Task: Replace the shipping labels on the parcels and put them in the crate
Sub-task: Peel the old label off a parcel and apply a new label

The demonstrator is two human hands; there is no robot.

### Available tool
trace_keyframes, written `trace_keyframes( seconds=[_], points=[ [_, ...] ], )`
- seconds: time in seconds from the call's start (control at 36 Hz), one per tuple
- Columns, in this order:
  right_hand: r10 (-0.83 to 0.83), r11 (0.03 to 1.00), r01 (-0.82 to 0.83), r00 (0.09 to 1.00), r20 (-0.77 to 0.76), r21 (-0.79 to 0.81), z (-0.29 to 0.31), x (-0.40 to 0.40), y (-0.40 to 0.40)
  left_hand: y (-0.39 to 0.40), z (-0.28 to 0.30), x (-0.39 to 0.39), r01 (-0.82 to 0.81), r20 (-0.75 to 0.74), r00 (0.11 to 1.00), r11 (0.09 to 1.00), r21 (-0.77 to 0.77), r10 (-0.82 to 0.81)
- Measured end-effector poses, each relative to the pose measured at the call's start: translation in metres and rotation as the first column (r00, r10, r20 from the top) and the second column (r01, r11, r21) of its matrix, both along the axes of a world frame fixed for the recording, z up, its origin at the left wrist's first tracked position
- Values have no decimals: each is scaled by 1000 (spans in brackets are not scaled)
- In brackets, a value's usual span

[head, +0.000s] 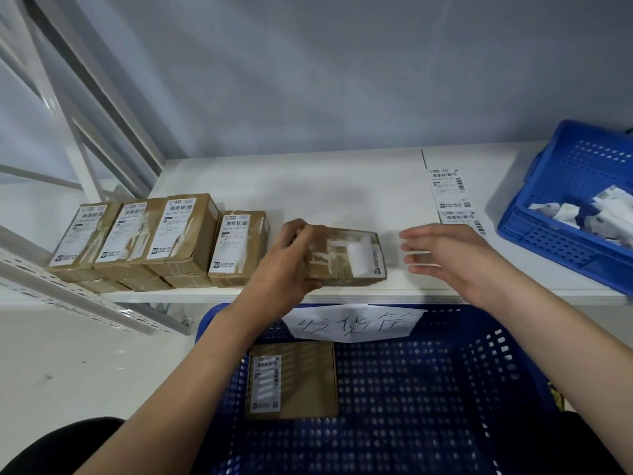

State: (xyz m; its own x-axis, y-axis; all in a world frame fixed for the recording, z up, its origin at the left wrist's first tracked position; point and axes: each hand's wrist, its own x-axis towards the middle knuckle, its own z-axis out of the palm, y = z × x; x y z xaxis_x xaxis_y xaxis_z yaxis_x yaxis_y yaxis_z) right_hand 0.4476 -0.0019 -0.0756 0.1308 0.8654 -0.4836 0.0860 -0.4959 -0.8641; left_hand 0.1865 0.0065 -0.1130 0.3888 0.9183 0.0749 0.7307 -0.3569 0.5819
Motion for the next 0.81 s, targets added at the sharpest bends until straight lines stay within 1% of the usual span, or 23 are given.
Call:
trace_keyframes(
  seconds=[0.06,0.08,0.17,0.22,0.28,0.33,0.44,0.47,0.53,0.58,0.61,0.64,0.69,0.75,0.78,0.81],
  points=[
    [51,992,-72,981,186,107,-5,0,1,0,1,1,73,6,997,997,26,-73],
    [87,983,-121,969,232,136,-7,0,1,0,2,2,104,14,994,994,35,-105],
    [207,955,-253,942,263,155,-12,-3,2,-3,5,5,183,11,983,983,22,-183],
    [291,932,-340,910,297,130,-16,-3,2,-5,7,7,253,31,967,967,9,-253],
    [374,905,-415,880,293,91,-18,-2,2,-7,8,9,318,42,947,948,16,-319],
    [443,881,-470,860,251,55,-18,-1,2,-8,9,11,359,29,932,933,32,-360],
    [506,858,-514,841,191,-8,-13,2,1,-8,8,10,360,-4,933,932,36,-360],
    [501,861,-508,846,182,-9,-13,2,1,-8,6,9,336,-11,942,941,43,-336],
    [449,892,-451,884,128,-14,-15,1,2,-8,4,9,236,13,971,965,115,-239],
    [338,941,-338,941,20,-21,-18,-3,2,-10,5,15,68,105,991,982,179,-88],
    [275,961,-276,961,-25,-22,-19,-6,1,-12,6,19,-26,161,987,987,161,0],
    [224,974,-225,973,-49,-21,-21,-9,1,-14,9,25,-117,218,972,988,101,93],
    [166,986,-168,983,-76,-15,-24,-15,0,-17,11,34,-254,316,906,959,-129,283],
    [149,988,-151,983,-110,-14,-26,-18,-1,-18,9,40,-284,378,811,866,-411,446],
    [154,988,-156,981,-117,-11,-26,-19,-1,-18,6,41,-265,399,764,811,-522,507],
    [163,986,-165,979,-120,-7,-26,-20,-1,-17,3,41,-242,409,729,765,-596,549]
  ],
)
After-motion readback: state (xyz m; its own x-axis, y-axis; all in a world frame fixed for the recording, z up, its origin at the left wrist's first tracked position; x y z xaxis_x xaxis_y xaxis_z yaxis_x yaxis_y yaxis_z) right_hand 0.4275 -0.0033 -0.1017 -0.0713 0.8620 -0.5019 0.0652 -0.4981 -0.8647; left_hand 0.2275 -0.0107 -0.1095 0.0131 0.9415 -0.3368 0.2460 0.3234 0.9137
